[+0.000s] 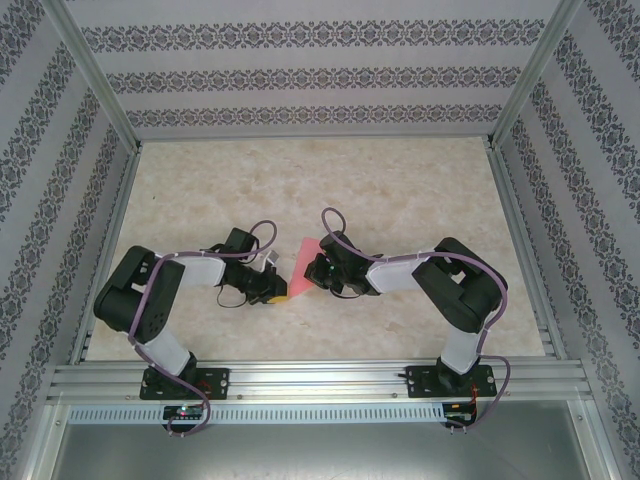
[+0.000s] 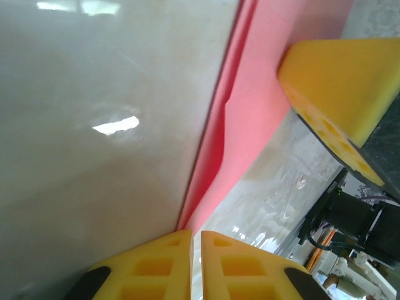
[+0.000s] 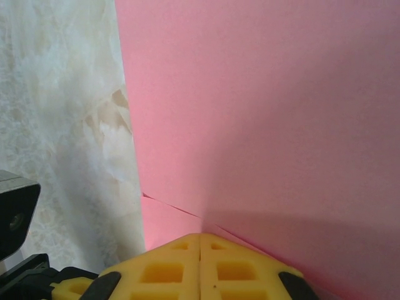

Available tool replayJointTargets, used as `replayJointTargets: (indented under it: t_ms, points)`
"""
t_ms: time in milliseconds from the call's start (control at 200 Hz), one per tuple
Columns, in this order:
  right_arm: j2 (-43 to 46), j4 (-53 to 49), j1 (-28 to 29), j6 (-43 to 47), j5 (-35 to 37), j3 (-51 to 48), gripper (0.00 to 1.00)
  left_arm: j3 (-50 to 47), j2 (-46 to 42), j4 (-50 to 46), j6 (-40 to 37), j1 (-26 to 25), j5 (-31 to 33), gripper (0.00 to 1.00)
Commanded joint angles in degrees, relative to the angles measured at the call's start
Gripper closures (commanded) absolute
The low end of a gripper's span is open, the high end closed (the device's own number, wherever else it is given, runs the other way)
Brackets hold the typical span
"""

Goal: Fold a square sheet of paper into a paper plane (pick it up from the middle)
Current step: Third fold the triangle at the center of the table.

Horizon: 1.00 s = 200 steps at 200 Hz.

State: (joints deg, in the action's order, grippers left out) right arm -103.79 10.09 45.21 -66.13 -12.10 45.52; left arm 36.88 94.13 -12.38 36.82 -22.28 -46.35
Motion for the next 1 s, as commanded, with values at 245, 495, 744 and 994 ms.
replayJointTargets:
  t_ms: [245, 495, 744, 994]
  points:
    - [-2.46, -4.15, -0.65, 1.11, 1.2, 1.0, 0.92, 4.28, -6.45, -1.55, 2.77, 0.83, -3.38, 0.78]
    - [-2.65, -3.26, -0.74, 0.61, 0.76, 1.44, 0.91, 6.49, 1.71, 3.66, 3.98, -1.21, -4.92, 0.78]
    - [-1.83, -2.32, -0.74, 0.66, 0.37, 1.6, 0.9, 6.95, 6.96, 1.78, 2.04, -1.67, 1.59, 0.83]
    - [4.54, 0.09, -0.91, 2.17, -0.08, 0.8, 0.85, 5.0, 8.44, -2.33, 0.73, -1.67, 9.91, 0.89]
